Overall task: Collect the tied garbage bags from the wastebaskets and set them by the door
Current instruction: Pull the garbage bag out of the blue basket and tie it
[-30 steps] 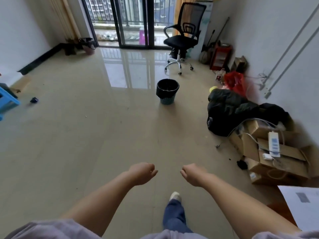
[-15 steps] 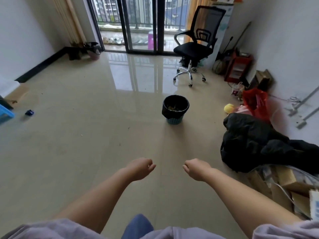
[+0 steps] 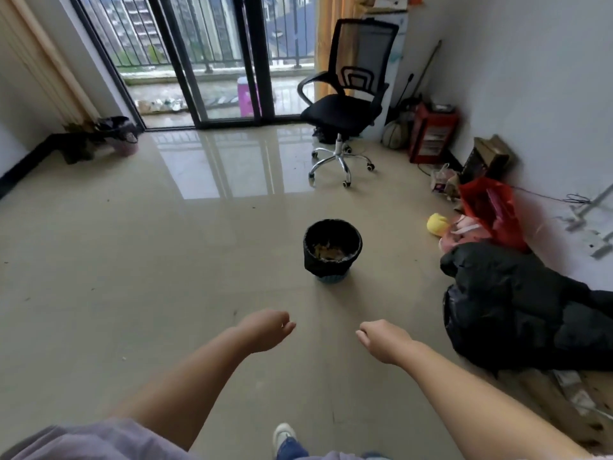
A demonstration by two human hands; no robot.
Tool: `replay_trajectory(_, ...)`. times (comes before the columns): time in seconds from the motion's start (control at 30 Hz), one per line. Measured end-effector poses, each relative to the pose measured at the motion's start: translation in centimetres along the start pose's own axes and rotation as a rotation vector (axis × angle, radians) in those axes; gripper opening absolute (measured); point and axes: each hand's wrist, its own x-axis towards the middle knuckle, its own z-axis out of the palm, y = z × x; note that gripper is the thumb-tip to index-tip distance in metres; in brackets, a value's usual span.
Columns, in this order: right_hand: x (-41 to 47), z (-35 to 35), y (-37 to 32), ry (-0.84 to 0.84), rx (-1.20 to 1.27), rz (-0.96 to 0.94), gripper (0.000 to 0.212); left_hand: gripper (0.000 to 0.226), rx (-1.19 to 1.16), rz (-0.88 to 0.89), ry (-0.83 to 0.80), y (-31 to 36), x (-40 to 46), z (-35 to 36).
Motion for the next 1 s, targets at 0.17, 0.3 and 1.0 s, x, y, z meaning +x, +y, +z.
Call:
replay_trajectory(0.17,5.4,-2.1,-0.4,0.026,0.142,0.081,0.036,0.044,0.029,0.047,-0.096,-2.4,7.7,-3.6)
replay_trajectory(0.3,10.5,-3.4,2.3,0.007,0.186,0.139,0.034,0.044,0.033,0.103,-0.138,-1.5,14.5,-4.4)
replay_trajectory(1.0,58.0,13.8,12.2,0.307,0.616,0.424,0.03,0.049,-0.492,0.006,0.24,-11.1,63.0,15.1)
